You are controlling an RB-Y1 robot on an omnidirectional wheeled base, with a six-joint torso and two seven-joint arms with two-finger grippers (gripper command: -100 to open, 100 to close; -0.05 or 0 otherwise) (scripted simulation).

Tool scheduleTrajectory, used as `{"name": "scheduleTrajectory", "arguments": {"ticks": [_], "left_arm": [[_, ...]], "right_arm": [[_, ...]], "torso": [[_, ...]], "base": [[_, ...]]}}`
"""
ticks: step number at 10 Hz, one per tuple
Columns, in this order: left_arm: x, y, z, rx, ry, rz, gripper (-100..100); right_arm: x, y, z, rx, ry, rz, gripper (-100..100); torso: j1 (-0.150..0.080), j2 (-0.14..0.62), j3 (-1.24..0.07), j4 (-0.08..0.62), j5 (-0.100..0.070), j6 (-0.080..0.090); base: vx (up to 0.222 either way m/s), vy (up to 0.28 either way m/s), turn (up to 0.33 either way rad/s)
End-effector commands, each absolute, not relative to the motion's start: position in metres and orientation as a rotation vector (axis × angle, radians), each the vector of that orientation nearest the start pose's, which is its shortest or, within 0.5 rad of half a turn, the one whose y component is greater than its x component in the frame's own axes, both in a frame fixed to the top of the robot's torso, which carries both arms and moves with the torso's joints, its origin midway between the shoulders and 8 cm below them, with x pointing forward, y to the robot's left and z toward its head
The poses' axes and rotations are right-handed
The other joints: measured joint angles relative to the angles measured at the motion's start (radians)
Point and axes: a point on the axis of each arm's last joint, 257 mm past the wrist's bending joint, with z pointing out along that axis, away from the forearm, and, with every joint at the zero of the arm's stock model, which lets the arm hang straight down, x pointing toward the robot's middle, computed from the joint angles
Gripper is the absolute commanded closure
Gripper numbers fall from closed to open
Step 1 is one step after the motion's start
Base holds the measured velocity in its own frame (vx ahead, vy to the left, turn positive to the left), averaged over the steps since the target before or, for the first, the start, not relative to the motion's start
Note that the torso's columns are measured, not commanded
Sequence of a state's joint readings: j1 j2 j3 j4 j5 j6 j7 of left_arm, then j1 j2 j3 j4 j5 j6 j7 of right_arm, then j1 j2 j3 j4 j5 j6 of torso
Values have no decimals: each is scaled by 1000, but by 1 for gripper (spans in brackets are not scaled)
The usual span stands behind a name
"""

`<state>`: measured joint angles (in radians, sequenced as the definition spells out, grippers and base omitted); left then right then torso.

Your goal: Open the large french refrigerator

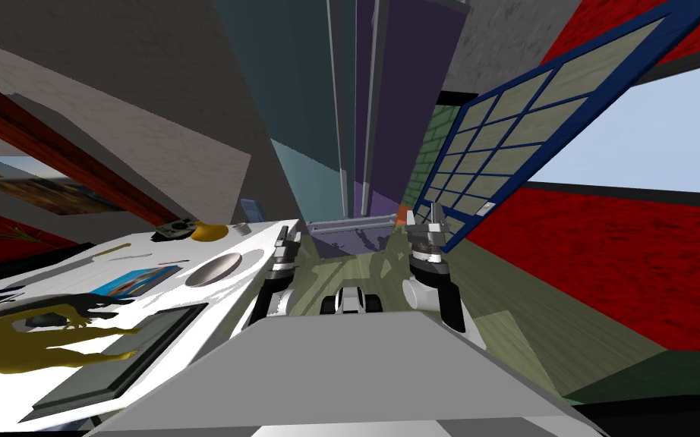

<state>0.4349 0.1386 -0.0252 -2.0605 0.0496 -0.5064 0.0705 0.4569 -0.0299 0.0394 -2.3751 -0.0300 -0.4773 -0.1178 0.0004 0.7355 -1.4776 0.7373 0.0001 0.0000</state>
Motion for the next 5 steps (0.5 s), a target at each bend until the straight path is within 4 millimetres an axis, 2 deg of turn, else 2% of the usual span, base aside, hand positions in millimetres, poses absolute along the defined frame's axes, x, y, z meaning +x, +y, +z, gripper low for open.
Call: {"name": "scheduleTrajectory", "arguments": {"ticks": [1,5], "left_arm": [[392,273,-77,-764,815,-1376,-100],[396,276,-102,-774,842,-1363,-100]], "right_arm": [[330,-258,75,610,515,1515,0],[330,-258,75,610,515,1515,0]], "torso": [[0,2,1,1,0,0],[0,2,2,1,0,0]], "base": [[76,-22,8],[90,-4,12]]}}
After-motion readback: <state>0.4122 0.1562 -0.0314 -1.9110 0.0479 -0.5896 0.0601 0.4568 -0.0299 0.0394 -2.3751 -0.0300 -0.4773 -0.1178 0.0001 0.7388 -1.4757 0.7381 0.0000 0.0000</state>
